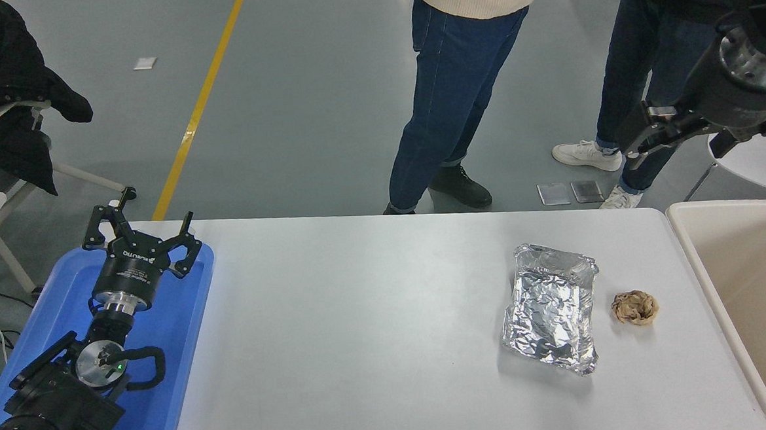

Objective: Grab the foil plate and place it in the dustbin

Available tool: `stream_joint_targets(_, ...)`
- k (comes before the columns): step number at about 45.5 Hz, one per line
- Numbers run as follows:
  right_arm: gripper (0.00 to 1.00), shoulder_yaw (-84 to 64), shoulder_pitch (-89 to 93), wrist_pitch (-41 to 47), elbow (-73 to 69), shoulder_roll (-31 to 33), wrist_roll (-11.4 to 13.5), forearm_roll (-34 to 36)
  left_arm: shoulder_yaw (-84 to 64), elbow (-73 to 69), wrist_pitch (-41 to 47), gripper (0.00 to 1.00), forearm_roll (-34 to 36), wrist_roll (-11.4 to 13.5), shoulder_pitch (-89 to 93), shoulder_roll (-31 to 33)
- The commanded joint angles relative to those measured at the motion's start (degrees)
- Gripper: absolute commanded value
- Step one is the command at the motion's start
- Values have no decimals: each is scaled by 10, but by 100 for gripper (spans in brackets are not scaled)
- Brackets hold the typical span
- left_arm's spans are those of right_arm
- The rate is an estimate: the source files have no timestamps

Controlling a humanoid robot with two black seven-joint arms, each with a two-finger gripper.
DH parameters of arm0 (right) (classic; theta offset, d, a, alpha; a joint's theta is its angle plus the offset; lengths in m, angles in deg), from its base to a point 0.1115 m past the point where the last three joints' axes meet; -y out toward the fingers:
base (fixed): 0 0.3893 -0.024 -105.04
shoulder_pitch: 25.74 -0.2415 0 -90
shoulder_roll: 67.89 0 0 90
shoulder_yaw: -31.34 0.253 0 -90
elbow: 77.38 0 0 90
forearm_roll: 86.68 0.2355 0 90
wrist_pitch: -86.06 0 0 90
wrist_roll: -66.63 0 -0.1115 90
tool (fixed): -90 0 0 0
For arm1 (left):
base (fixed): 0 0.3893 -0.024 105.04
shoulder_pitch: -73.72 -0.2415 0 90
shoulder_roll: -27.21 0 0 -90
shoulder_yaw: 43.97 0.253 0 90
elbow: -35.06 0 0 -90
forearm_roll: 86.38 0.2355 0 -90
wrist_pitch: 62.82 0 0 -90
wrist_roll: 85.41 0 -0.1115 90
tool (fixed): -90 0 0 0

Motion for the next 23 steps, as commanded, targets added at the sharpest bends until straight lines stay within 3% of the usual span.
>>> stream_joint_targets(1, 100, 0, -2, 0, 0, -1, 0, 0, 0, 0, 0, 100, 2, 1, 0, 0)
stream_joint_targets(23, 100, 0, 10, 0, 0, -3, 0, 1, 0, 0, 0, 100, -1, -1, 0, 1)
